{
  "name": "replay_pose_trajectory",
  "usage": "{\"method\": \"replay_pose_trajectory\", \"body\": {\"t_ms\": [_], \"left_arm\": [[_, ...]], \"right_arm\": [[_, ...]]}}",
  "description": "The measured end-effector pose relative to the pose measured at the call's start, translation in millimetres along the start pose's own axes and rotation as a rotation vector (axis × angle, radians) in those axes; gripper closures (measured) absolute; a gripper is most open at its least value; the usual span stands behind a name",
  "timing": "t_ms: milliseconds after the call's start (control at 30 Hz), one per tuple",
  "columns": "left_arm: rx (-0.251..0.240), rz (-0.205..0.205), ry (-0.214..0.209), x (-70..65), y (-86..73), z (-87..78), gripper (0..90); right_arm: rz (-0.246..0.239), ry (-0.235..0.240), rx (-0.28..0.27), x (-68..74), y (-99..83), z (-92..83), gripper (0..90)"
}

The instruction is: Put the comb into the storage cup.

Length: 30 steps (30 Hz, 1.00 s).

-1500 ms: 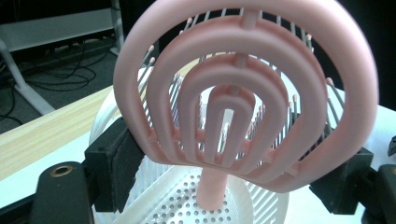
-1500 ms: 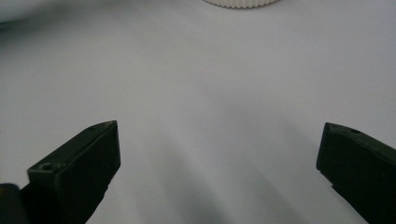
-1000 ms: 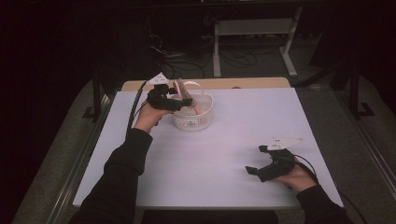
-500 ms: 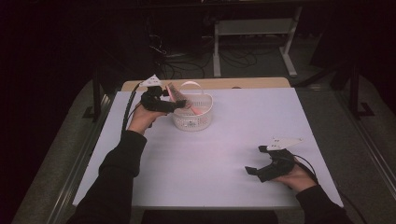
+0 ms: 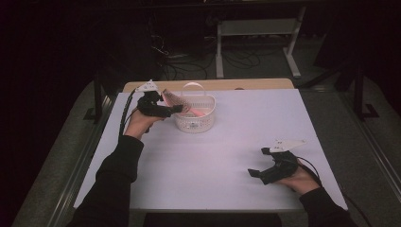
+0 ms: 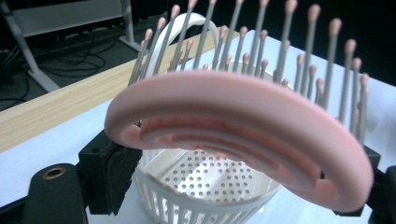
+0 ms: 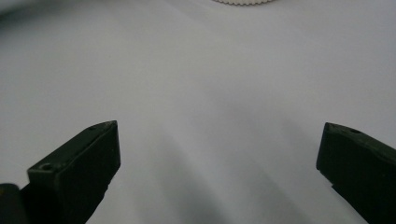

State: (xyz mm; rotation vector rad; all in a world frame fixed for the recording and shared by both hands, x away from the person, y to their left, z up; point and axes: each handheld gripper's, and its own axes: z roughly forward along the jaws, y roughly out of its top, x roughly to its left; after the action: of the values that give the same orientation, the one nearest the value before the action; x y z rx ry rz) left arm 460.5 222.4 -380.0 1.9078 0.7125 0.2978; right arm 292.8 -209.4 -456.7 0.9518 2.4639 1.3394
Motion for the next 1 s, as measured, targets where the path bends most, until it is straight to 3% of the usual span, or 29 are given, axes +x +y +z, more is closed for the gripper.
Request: {"method": "replay_pose_trajectory", "body": {"t_ms": [467,767,1000], "left_arm": [[0.01,-0.011,0.015,3.4,-8.0,-1.2,16.4],[-0.007,-0.023,0.034,6.9,-8.0,-8.9,2.6],[-0.012,-0.006,0.031,7.7,-7.6,-21.3,0.0]], "right_arm": [[0.001,0.001,0.001,0.0,-0.1,0.2,0.0],[0.002,0.001,0.0,-0.2,-0.2,0.0,0.0],[0.001,0.004,-0.003,-0.6,0.1,0.3,0.0]]}}
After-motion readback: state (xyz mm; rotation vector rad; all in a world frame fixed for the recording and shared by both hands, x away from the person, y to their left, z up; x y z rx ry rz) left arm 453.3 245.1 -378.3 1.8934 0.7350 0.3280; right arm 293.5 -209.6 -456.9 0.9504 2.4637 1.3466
